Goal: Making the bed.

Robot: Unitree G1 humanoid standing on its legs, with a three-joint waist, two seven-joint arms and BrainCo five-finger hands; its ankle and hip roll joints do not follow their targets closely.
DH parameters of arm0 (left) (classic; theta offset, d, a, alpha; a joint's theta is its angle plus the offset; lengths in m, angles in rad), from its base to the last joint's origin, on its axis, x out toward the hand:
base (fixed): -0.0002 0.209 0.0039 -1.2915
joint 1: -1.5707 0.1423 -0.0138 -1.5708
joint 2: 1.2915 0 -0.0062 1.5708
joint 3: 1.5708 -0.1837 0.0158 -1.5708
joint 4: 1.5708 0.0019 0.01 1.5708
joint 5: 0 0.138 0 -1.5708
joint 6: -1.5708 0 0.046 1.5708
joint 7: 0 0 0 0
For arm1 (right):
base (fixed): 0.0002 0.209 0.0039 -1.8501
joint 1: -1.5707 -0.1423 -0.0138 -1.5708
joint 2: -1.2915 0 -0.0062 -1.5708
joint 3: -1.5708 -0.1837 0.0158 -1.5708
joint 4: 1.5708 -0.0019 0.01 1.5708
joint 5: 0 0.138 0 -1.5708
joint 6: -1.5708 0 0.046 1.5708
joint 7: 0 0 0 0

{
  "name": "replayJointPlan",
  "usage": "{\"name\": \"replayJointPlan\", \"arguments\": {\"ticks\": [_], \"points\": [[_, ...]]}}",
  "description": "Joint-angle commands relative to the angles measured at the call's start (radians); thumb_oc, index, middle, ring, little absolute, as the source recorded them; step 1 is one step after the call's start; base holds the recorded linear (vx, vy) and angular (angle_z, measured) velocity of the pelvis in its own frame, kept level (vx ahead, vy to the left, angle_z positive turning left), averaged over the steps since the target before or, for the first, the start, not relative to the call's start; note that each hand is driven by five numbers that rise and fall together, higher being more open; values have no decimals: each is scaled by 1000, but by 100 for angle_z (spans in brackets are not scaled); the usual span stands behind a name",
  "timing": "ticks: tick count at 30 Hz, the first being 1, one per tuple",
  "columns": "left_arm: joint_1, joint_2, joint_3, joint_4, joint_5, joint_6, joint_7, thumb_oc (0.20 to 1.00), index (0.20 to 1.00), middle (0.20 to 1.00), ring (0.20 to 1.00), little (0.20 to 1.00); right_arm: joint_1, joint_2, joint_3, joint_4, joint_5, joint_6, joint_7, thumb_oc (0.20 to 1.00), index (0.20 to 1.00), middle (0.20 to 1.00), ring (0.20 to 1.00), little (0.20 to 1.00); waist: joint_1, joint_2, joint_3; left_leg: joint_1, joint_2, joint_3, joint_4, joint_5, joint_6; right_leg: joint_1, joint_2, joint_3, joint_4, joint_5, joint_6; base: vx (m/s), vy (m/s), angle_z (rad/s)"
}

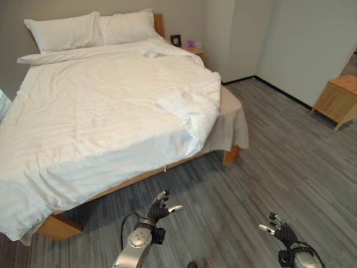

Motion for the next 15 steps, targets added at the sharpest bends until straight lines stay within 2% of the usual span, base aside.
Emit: {"name": "replayJointPlan", "arguments": {"ticks": [1, 7, 11, 12, 13, 14, 15], "points": [[-69, 32, -35, -36, 6, -52, -9, 1000, 1000, 1000, 1000, 1000, -43, -25, -1, -51, 19, -44, 10, 1000, 1000, 1000, 1000, 1000, 23, -8, 10, 47, 86, -57, 12, -60, -71, -22, -80, 24, 17, -2, 57, 11, -36, 0], [-84, 25, -35, -5, -23, -38, -4, 1000, 1000, 1000, 1000, 1000, -51, -42, 6, -100, -6, -40, 8, 1000, 1000, 1000, 1000, 1000, 14, -5, 33, 30, 102, -71, 12, -43, -80, -37, -60, 17, 32, -13, 41, -3, -76, 3], [-93, 24, -34, 14, -35, -31, 6, 1000, 1000, 1000, 1000, 1000, -71, -61, 22, -145, -17, -45, 12, 1000, 1000, 1000, 1000, 1000, 6, 2, 55, 16, 138, -63, 12, -21, -97, -69, -24, 34, 43, -30, 24, -11, -192, 1], [-98, 17, -28, 25, -49, -30, 10, 1000, 1000, 1000, 1000, 1000, -86, -82, 35, -170, -35, -50, 11, 1000, 1000, 1000, 1000, 1000, 12, -5, 88, -13, 152, -35, 145, -27, -101, -60, -15, 72, 35, -28, 10, 41, -315, -6], [-96, 16, -26, 15, -53, -29, 8, 1000, 1000, 1000, 1000, 1000, -83, -91, 33, -191, -46, -52, 12, 1000, 1000, 1000, 1000, 1000, 22, -9, 102, -43, 163, -38, 227, -3, -101, -48, -5, 87, 24, -26, -1, 14, -256, -14], [-96, 16, -26, 15, -53, -29, 8, 1000, 1000, 1000, 1000, 1000, -82, -91, 32, -192, -46, -52, 12, 1000, 1000, 1000, 1000, 1000, 23, -8, 103, -47, 165, -39, 236, -8, -102, -49, -4, 88, 24, -26, -1, 29, -236, -69], [-94, 12, -28, 9, -53, -31, 8, 1000, 1000, 1000, 1000, 1000, -76, -96, 29, -203, -41, -57, 15, 1000, 1000, 1000, 1000, 1000, 29, -11, 119, -106, 183, -55, 362, 50, -105, -36, 10, 101, 17, -31, -15, -12, -355, -80]]}}
